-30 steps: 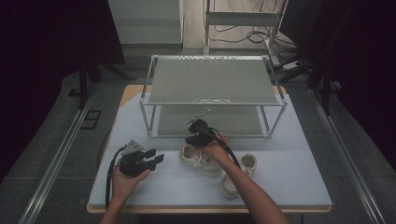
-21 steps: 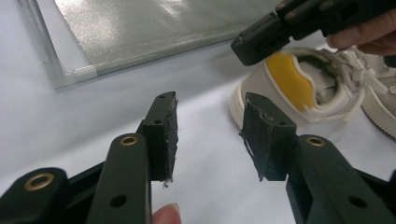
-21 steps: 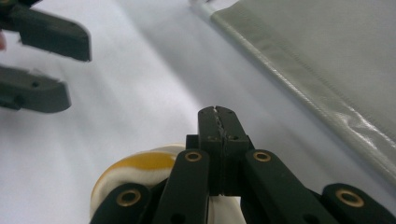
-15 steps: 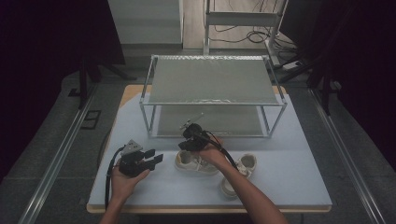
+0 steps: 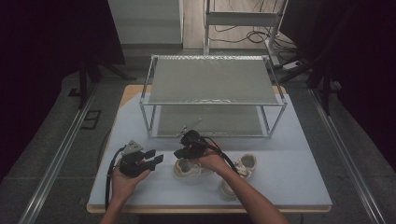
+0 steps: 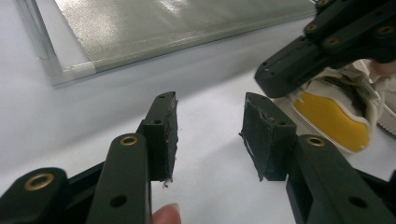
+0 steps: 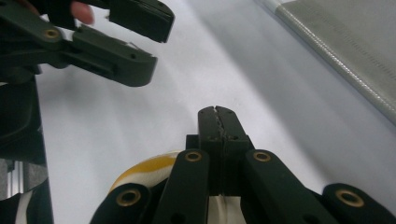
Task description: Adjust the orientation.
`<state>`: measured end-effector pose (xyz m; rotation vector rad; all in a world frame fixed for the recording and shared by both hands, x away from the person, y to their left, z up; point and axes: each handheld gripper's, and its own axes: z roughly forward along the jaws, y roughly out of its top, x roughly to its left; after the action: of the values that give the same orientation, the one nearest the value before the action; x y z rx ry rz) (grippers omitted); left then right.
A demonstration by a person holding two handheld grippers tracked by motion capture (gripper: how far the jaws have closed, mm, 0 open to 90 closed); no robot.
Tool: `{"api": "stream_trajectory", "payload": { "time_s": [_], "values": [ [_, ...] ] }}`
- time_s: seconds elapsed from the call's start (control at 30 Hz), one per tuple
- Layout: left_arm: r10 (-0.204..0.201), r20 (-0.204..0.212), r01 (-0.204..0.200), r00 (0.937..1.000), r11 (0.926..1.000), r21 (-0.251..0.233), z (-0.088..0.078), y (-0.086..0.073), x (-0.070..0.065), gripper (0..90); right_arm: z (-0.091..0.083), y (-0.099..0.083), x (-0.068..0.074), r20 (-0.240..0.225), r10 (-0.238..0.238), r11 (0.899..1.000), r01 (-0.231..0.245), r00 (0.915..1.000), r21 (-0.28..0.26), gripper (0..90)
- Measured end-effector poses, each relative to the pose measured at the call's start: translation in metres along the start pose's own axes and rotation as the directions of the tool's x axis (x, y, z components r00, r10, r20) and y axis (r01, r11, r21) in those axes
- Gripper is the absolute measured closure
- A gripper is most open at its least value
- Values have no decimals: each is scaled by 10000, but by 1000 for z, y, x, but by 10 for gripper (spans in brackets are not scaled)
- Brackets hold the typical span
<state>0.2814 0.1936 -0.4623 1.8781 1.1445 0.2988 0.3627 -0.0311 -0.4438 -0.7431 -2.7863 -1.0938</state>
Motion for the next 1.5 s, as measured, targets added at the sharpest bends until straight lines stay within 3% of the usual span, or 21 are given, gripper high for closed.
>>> {"api": "stream_trajectory", "payload": {
  "time_s": [0.03, 0.1, 0.2, 0.33, 0.37, 0.4, 0.47, 0.5, 0.6, 0.63, 0.73, 0.83, 0.93, 1.03, 1.07, 1.1, 1.23, 1.37, 1.4, 1.5],
  "values": [
    [48, 5, -48, 10000, 10000, 31, 1, 0, 0, 555, -4, -2, 2, 368, -95, 9997, 104, 9993, -236, 894],
    [70, 14, -70, 10000, 10000, 44, 1, 0, -1, 555, -8, -3, 2, 436, -76, 9992, 93, 9990, -390, 893],
    [62, 14, -62, 10000, 10000, 52, 2, -1, -1, 555, -25, -9, 2, 870, 137, 9941, -42, 9961, -1084, 893],
    [3, 1, -3, 10000, 10000, 63, 3, -1, -1, 555, -56, -29, 5, 1174, 656, 9777, -404, 9909, -2060, 894],
    [33, 5, -33, 10000, 10000, 75, 3, -1, 0, 555, -69, -43, 11, 1228, 715, 9730, -421, 9899, -2271, 894],
    [42, -2, -42, 10000, 9999, 113, 3, -1, 0, 555, -69, -43, 11, 1228, 715, 9730, -421, 9899, -2271, 894],
    [52, -5, -52, 10000, 9999, 161, 4, -1, -1, 555, -85, -67, 18, 1369, 919, 9717, -588, 9863, -2288, 894],
    [44, 5, -44, 10000, 9998, 168, 5, -1, -1, 555, -85, -67, 18, 1369, 919, 9717, -588, 9863, -2288, 894],
    [76, 40, -77, 10000, 9997, 231, 8, -1, -3, 554, -89, -97, 22, 1787, 1221, 9806, -908, 9763, -1739, 894],
    [76, 40, -77, 10000, 9997, 231, 8, -1, -3, 554, -89, -97, 22, 1787, 1221, 9806, -908, 9763, -1739, 894],
    [123, 24, -124, 9999, 9993, 345, 11, -2, -4, 555, -81, -110, 23, 2073, 1252, 9896, -1073, 9702, -956, 894],
    [141, 61, -143, 9999, 9993, 360, 12, -2, -5, 554, -75, -109, 22, 2229, 1138, 9928, -1023, 9682, -626, 894],
    [149, 41, -150, 9999, 9992, 357, 11, -2, -5, 554, -63, -103, 21, 2613, 864, 9958, -911, 9614, 58, 894],
    [127, 23, -128, 9999, 9994, 322, 11, -2, -3, 554, -60, -102, 19, 2639, 887, 9951, -970, 9605, 184, 895],
    [107, 32, -108, 9999, 9995, 302, 10, -2, -3, 555, -61, -101, 19, 2716, 916, 9948, -1004, 9581, 185, 895],
    [98, 43, -100, 9999, 9995, 293, 10, -2, -2, 555, -60, -99, 18, 3051, 861, 9950, -972, 9484, 215, 895],
    [120, 40, -121, 9999, 9995, 303, 10, -2, -3, 555, -59, -95, 14, 3157, 944, 9935, -1096, 9442, 308, 895],
    [59, 47, -61, 10000, 9996, 273, 10, -2, -3, 554, -56, -85, 4, 3552, 942, 9915, -1197, 9301, 507, 895],
    [59, 47, -61, 10000, 9996, 273, 10, -2, -3, 555, -56, -85, 4, 3552, 942, 9915, -1197, 9301, 507, 895],
    [69, 52, -70, 10000, 9996, 291, 10, -2, -3, 554, -54, -80, -3, 3851, 1027, 9896, -1334, 9171, 538, 894]
  ]
}}
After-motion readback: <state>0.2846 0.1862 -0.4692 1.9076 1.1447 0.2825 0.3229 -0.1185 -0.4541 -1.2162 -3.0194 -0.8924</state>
